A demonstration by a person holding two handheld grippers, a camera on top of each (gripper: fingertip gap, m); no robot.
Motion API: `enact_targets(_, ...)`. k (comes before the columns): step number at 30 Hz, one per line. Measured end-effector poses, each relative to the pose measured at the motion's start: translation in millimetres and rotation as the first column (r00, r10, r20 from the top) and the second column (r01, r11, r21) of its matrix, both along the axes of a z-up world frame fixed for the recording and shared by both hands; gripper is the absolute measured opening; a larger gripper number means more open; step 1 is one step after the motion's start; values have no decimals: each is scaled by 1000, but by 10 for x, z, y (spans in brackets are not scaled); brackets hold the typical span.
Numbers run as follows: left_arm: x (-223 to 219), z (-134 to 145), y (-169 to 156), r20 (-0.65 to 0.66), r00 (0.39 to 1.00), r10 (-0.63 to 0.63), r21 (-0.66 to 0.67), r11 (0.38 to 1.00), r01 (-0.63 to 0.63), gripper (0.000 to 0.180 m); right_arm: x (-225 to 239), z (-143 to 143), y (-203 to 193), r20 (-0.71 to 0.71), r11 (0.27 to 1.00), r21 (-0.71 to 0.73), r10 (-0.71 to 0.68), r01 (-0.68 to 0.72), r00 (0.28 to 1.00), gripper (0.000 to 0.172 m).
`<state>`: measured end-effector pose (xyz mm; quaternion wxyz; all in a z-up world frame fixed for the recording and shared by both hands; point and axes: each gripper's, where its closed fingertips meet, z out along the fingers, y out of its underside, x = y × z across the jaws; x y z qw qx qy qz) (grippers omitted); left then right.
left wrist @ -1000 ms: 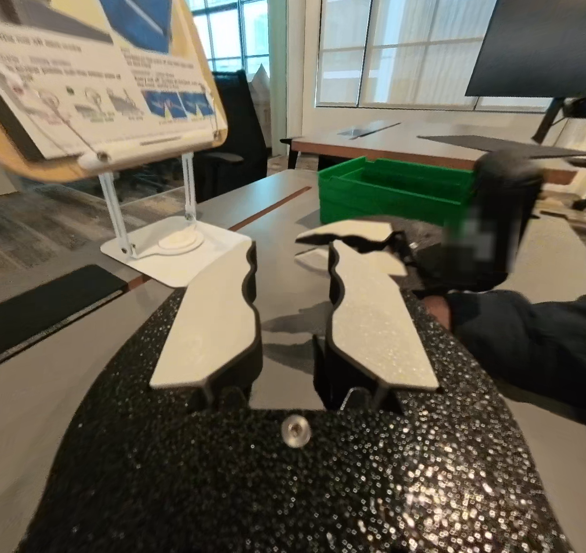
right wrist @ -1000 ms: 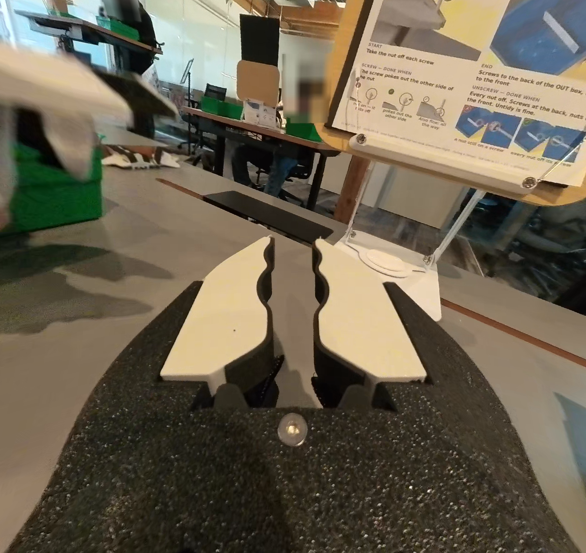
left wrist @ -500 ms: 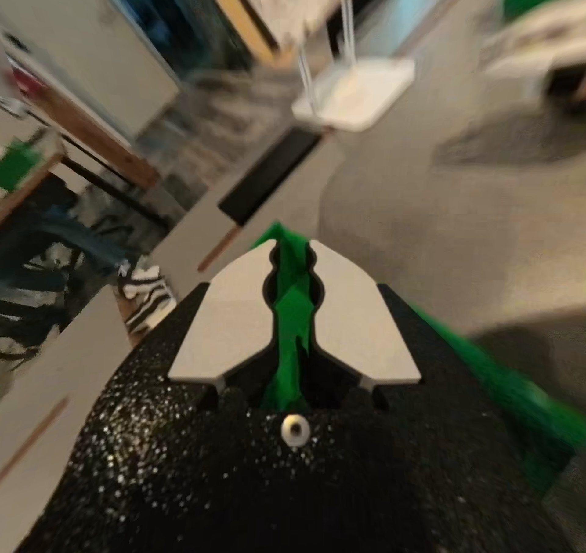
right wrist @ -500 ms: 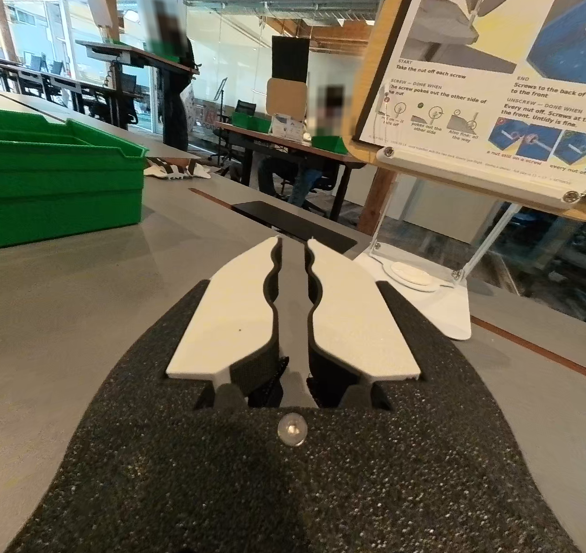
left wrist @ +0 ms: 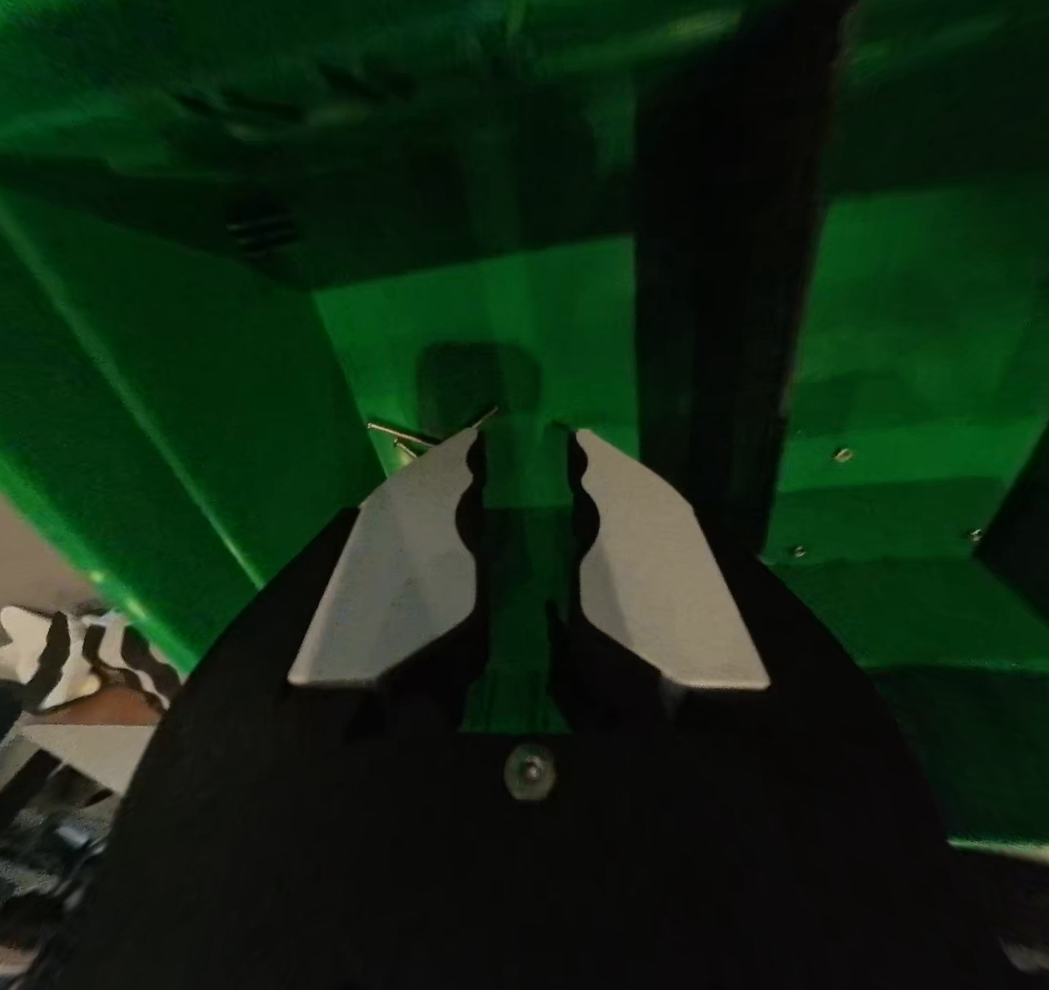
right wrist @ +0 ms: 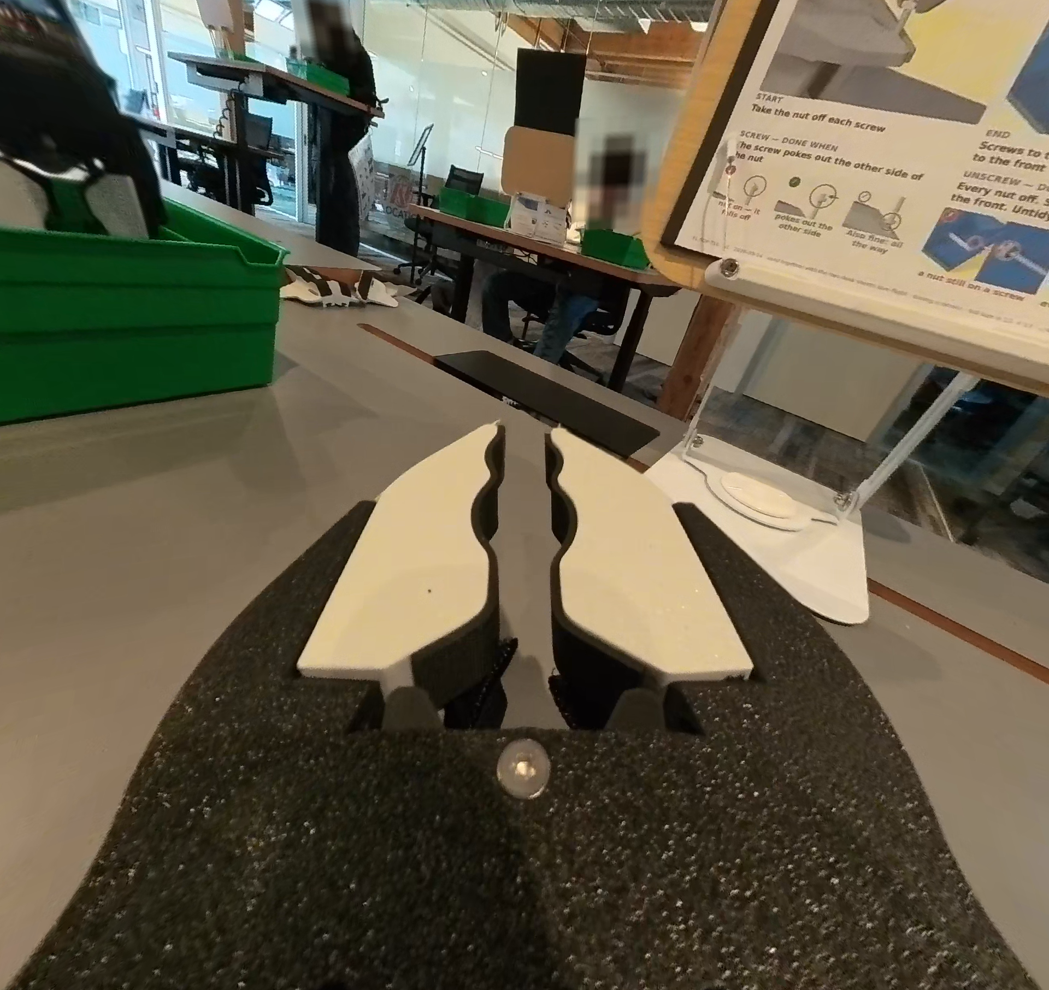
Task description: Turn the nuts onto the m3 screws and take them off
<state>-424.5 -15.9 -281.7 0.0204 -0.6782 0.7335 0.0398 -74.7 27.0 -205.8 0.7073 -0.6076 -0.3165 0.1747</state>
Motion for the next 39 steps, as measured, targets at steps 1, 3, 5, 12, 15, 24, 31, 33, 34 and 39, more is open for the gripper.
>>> enact_targets(1, -60, -45, 51, -44, 999, -25, 3, 1000, 25, 28, -6, -10, 6, 3, 1000, -5, 2, -2, 1000, 13)
enact_targets(3, -111, -89, 123, -88, 994, -68, -3, 998, 68, 28, -18, -23, 16, 7, 1000, -12, 6, -6, 1000, 13)
enact_targets(5, -79, -98, 148, -81, 992, -100, -25, 995, 98, 27, -22, -29, 21, 11, 1000, -13, 6, -6, 1000, 13)
enact_targets(12, -115, -199, 195, -134, 975, -178, -79, 983, 168, 25, -39, -42, 27, 23, 1000, -12, 9, -8, 1000, 13)
enact_targets(15, -91, -253, 184, -131, 973, -191, -101, 979, 179, 23, -41, -43, 27, 25, 1000, -11, 8, -8, 1000, 13)
enact_targets(24, -98, -308, 183, -198, 956, -215, -106, 975, 197, 2, -40, -35, 24, 20, 1000, -7, 10, -10, 1000, 13)
enact_targets(31, -77, -72, 45, -107, 994, 18, -75, 997, -26, 2, -32, -13, 14, 4, 1000, -1, 12, -12, 1000, 12)
enact_targets(33, 36, 153, 50, -42, 996, 81, -14, 997, -82, 2, -31, -6, 10, -3, 1000, 1, 13, -13, 1000, 12)
enact_targets(34, 119, 290, 61, -6, 994, 109, 24, 994, -109, 2, -35, -2, 6, -8, 1000, 0, 19, -19, 1000, 12)
enact_targets(39, 885, 968, -4, 225, 960, 169, 137, 970, -203, 2, -76, 24, -43, -33, 998, 2, 63, -63, 998, 12)
